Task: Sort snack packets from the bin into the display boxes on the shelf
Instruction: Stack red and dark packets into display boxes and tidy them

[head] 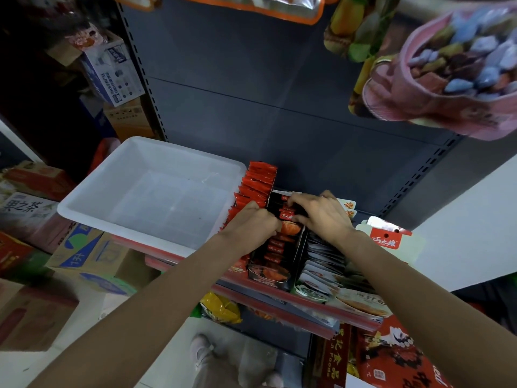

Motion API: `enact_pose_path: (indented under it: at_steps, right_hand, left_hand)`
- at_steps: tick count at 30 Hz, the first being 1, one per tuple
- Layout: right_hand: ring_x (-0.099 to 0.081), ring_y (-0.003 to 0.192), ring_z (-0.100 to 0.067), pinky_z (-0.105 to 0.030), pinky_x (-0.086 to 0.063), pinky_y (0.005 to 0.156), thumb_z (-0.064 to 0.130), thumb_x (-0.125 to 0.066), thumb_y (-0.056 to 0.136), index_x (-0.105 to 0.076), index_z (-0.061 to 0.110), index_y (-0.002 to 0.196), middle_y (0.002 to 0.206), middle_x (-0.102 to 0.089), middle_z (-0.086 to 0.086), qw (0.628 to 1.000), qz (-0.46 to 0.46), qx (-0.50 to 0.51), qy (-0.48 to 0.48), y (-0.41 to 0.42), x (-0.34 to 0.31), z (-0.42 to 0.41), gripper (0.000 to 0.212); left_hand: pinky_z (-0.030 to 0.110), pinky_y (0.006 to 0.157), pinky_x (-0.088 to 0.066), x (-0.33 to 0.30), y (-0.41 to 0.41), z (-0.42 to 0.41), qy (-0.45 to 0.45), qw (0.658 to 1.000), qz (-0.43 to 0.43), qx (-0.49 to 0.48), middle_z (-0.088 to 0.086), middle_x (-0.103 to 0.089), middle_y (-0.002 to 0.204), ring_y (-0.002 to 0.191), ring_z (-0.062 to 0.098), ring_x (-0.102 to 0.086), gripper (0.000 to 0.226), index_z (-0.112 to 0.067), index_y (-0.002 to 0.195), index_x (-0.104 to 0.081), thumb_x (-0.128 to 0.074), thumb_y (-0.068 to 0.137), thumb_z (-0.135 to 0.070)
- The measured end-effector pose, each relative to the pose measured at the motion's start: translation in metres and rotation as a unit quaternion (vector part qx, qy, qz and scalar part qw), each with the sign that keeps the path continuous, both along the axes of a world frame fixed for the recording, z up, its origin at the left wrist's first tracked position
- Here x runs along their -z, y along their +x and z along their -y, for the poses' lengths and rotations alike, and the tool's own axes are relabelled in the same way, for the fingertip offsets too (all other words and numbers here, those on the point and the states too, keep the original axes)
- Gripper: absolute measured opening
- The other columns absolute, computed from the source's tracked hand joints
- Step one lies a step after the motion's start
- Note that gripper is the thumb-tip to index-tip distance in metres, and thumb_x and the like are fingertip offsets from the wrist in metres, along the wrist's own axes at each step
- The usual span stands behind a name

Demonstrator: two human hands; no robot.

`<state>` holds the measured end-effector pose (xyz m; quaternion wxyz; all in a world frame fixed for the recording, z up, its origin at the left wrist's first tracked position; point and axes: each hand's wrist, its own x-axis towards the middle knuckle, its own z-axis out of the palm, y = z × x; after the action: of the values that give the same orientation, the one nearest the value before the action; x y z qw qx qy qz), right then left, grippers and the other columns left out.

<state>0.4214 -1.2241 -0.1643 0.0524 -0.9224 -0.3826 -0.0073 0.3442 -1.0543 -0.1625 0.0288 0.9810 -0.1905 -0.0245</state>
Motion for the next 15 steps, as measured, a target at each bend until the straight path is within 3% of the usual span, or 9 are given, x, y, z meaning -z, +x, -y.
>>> enact_pose_path:
  at_steps: [8, 10, 13, 15]
  right_hand:
    - [-0.060, 0.102, -0.023, -0.039, -0.027, 0.101, 0.028, -0.048, 0.096, -0.042, 0.022, 0.133, 0.131, -0.053, 0.002, 0.994, 0.078, -0.028, -0.071, -0.006, 0.006, 0.002, 0.038]
    - [-0.064, 0.094, -0.023, -0.044, -0.031, 0.101, 0.022, -0.057, 0.091, -0.048, 0.019, 0.128, 0.125, -0.058, -0.001, 0.991, 0.107, -0.032, -0.079, -0.009, 0.011, 0.001, 0.038]
    - [-0.067, 0.075, -0.018, -0.043, -0.045, 0.087, 0.017, -0.082, 0.067, -0.059, 0.020, 0.112, 0.106, -0.067, 0.001, 0.986, 0.152, -0.028, -0.055, -0.009, 0.017, 0.004, 0.051]
    - [-0.067, 0.075, -0.018, -0.041, -0.048, 0.082, 0.020, -0.083, 0.065, -0.062, 0.020, 0.109, 0.103, -0.068, 0.002, 0.987, 0.155, -0.038, -0.030, -0.009, 0.017, 0.005, 0.048]
  left_hand:
    - [0.029, 0.093, -0.030, 0.002, -0.003, -0.012, -0.054, 0.997, -0.057, 0.007, -0.006, -0.064, 0.113, 0.107, 0.012, -0.054, 0.030, -0.024, 0.116, -0.065, -0.048, 0.095, -0.038]
    - [0.028, 0.092, -0.027, 0.002, -0.004, -0.013, -0.047, 0.997, -0.062, 0.013, -0.007, -0.062, 0.118, 0.111, 0.011, -0.052, 0.032, -0.024, 0.122, -0.061, -0.049, 0.095, -0.037]
    - [0.027, 0.092, -0.025, 0.004, -0.005, -0.012, -0.051, 0.998, -0.042, 0.006, -0.006, -0.061, 0.122, 0.114, 0.012, -0.051, 0.029, -0.024, 0.123, -0.060, -0.049, 0.097, -0.031]
    - [0.027, 0.093, -0.026, 0.005, -0.005, -0.010, -0.046, 0.999, -0.026, -0.002, -0.006, -0.060, 0.122, 0.114, 0.012, -0.050, 0.027, -0.024, 0.122, -0.060, -0.048, 0.097, -0.027]
